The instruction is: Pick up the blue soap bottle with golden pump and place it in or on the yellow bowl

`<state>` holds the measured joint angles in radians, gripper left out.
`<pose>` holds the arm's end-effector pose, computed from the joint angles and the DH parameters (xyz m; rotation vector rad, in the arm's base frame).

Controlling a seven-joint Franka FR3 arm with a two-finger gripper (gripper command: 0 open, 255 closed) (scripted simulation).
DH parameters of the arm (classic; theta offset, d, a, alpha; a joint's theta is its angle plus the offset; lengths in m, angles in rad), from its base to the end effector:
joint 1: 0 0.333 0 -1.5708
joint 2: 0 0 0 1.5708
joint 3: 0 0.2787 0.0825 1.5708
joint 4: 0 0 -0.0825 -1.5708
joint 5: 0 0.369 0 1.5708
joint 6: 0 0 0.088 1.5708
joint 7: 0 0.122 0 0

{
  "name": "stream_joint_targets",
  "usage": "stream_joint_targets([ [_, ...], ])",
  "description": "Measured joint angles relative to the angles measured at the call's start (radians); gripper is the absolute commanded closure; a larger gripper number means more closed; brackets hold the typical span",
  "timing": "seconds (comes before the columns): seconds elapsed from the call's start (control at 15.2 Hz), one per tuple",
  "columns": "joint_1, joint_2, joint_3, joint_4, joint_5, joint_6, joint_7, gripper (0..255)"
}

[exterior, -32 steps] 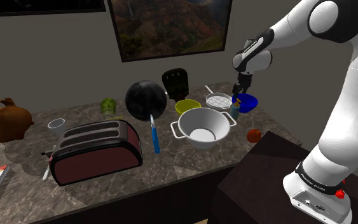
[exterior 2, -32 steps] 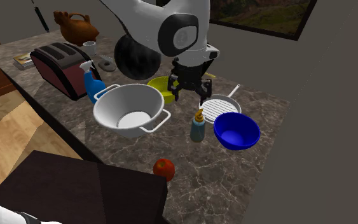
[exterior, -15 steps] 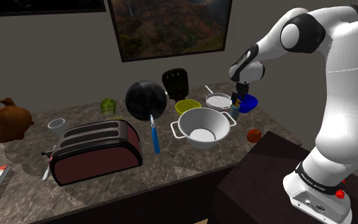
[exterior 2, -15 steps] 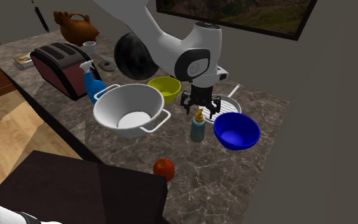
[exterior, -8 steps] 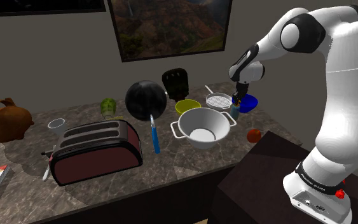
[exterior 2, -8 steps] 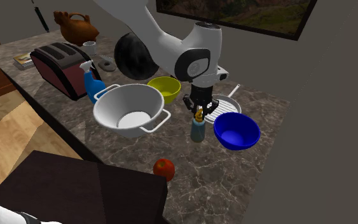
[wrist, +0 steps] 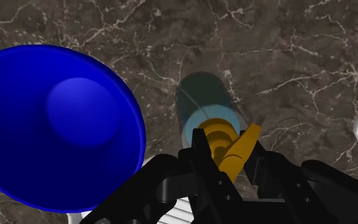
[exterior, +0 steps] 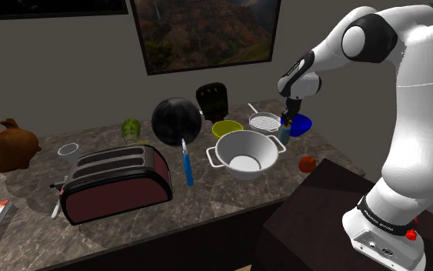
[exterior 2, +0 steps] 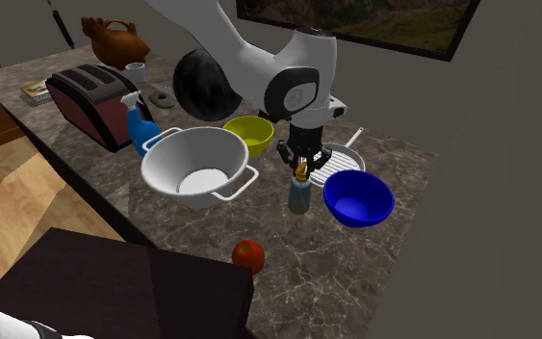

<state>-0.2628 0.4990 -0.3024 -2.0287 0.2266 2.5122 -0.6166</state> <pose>0.4846 -0.3105 0.1735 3.1215 -0.1494 0.0145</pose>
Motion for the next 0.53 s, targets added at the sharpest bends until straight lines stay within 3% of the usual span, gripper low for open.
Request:
stream_joint_targets([
  [0.53, 0.02, -0.078, -0.026, 0.002, -0.038, -0.077, 0.026, 255],
])
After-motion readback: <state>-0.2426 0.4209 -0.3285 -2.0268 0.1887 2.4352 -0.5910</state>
